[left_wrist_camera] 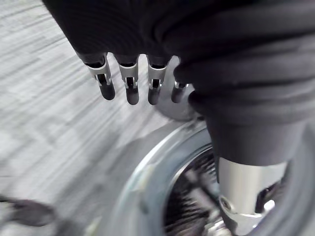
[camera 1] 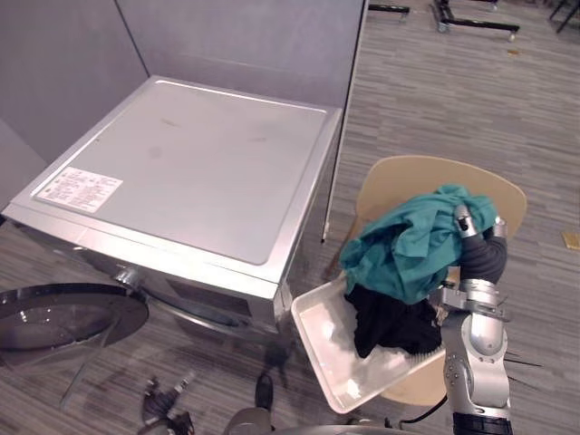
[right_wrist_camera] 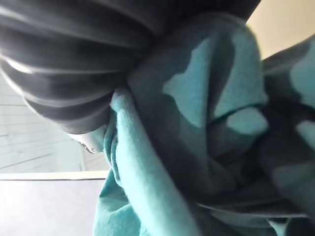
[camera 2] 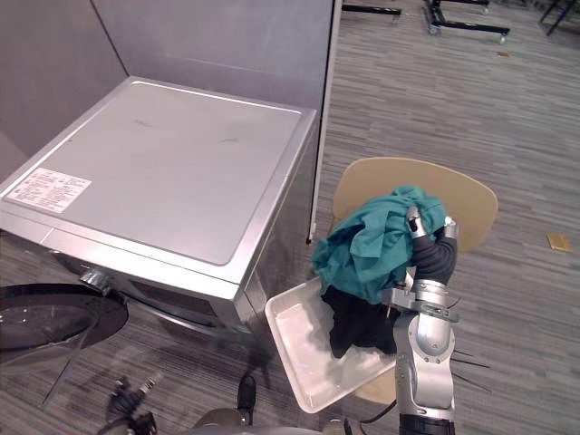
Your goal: Pick up the laundry basket with both hands and put the clothes into the washing machine.
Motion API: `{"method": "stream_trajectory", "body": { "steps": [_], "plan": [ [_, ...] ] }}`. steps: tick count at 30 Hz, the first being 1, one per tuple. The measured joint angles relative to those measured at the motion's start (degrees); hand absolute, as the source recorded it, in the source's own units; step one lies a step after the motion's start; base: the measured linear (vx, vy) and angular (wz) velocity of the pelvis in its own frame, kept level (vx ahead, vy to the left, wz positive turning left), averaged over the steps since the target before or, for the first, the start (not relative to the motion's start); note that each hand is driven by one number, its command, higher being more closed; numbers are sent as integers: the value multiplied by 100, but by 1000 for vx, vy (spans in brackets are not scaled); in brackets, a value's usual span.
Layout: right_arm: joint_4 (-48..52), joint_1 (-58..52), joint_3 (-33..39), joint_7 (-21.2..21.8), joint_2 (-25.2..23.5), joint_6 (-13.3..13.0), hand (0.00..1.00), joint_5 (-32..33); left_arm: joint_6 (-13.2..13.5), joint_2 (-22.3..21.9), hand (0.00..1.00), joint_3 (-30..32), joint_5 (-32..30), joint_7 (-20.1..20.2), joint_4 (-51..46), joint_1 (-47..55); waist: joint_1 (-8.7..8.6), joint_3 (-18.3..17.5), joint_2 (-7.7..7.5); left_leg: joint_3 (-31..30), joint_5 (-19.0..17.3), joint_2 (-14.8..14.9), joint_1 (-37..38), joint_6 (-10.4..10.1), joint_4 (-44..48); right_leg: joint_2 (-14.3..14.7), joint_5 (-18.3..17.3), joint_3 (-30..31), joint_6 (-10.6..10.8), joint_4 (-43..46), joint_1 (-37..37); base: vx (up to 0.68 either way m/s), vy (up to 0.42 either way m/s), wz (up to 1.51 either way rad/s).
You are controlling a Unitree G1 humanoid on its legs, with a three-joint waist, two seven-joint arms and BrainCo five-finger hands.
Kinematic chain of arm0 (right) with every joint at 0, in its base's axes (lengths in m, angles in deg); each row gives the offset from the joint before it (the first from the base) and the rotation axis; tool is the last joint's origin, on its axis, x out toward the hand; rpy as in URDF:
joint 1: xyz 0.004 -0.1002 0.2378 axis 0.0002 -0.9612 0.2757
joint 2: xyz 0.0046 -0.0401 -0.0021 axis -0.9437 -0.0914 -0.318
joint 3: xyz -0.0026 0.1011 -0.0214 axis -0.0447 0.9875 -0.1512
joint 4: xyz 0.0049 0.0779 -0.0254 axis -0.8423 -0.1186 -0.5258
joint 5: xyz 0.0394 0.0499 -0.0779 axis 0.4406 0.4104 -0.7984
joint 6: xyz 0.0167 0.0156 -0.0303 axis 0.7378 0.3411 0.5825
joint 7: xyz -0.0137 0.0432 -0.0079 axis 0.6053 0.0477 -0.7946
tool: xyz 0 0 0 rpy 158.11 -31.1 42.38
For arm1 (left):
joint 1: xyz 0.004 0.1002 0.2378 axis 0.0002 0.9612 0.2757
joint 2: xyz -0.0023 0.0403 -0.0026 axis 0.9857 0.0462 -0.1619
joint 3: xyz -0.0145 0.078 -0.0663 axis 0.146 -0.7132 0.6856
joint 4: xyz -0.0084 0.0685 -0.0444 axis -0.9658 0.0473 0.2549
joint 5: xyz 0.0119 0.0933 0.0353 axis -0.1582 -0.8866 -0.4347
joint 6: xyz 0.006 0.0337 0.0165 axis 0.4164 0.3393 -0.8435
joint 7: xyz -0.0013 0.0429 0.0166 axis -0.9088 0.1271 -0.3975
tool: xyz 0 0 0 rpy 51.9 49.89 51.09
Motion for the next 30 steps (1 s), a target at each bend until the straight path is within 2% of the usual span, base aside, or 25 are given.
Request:
{"method": "stream_trajectory", "body": {
  "steps": [1,2,4,5,6,8,10,12,13,17,19,20,23,26,30],
  "plan": [
    [72,3,20,-3,-1,-23,100,-2,58,-120,0,147,62,-67,-571,100,18,-35,7,-37,0,-13,16,0,0,-7,0,-23,0,1,36,32,-10,15],
    [162,14,76,-12,-4,-64,100,-11,177,-330,0,308,178,-208,-1486,224,128,-74,19,-35,-1,-24,58,1,0,-20,1,-23,1,1,81,26,-9,10],
    [226,13,138,-23,-10,-77,100,-15,322,-576,0,411,177,-406,-2477,329,145,-84,29,-78,-2,-36,93,1,0,-24,2,-67,0,-1,152,1,-14,15],
    [316,20,142,-26,-27,-83,100,-41,416,-642,0,347,141,-563,-3355,431,142,-87,44,-156,-2,-41,93,1,0,-18,2,-153,0,-2,194,-18,-19,24],
    [339,20,140,-26,-40,-85,100,-59,434,-653,0,341,131,-591,-3708,439,140,-88,49,-181,-2,-42,103,0,0,-15,2,-166,0,-3,213,-30,-22,19],
    [354,20,110,-18,-70,-106,100,-79,501,-727,0,286,-311,-822,-4671,516,143,-110,75,-195,-2,-42,145,0,0,-13,2,-173,0,-2,261,-32,-19,4],
    [456,21,-28,3,-144,-135,100,-76,766,-730,0,-156,-663,-928,-5647,525,126,-142,164,-208,-3,-64,191,1,-2,-27,2,-174,0,-4,323,-44,-12,3],
    [561,31,-197,100,-135,-140,100,-75,967,-708,0,-706,-714,-883,-6074,479,115,-187,237,-204,-2,-63,199,1,-3,-25,2,-168,0,-4,327,-66,-11,0],
    [570,87,-353,139,-130,-161,100,-76,1093,-632,0,-1101,-629,-743,-6171,408,108,-210,273,-194,-1,-53,207,1,-5,-19,2,-160,0,-5,330,-69,-15,-4],
    [549,539,-939,281,-119,-161,100,-75,1142,-404,0,-2375,-274,-258,-5973,-19,44,-232,310,-105,16,-20,248,-6,-44,6,-7,-114,-3,-39,330,-85,-22,-12],
    [536,890,-1236,366,-116,-164,100,-75,1149,-147,0,-2869,-254,-2,-5661,-257,-44,-230,306,-49,37,-16,255,-2,-46,11,-7,-46,-3,-89,330,-70,-10,-17],
    [520,1112,-1470,374,-113,-185,100,-71,1145,27,0,-3263,-257,116,-5308,-500,-50,-230,302,9,65,-15,287,27,-47,4,-6,36,-3,-100,324,-64,-2,-19],
    [326,1551,-1796,474,-78,-212,100,15,1088,278,0,-3938,-327,244,-4624,-992,-55,-228,266,54,83,-16,313,40,-50,-3,-2,89,-3,-90,315,-42,0,-11],
    [144,1913,-2190,517,-36,-212,100,250,993,392,0,-4381,-552,286,-4244,-1266,-50,-231,253,156,84,-12,374,41,-52,-15,9,201,-5,-91,314,-28,-2,-17],
    [88,2228,-2507,567,-23,-218,100,625,885,429,0,-4665,-849,351,-3893,-1679,-45,-237,241,252,85,11,368,42,-54,-5,29,313,-22,-89,235,-19,-11,-15]
  ]
}}
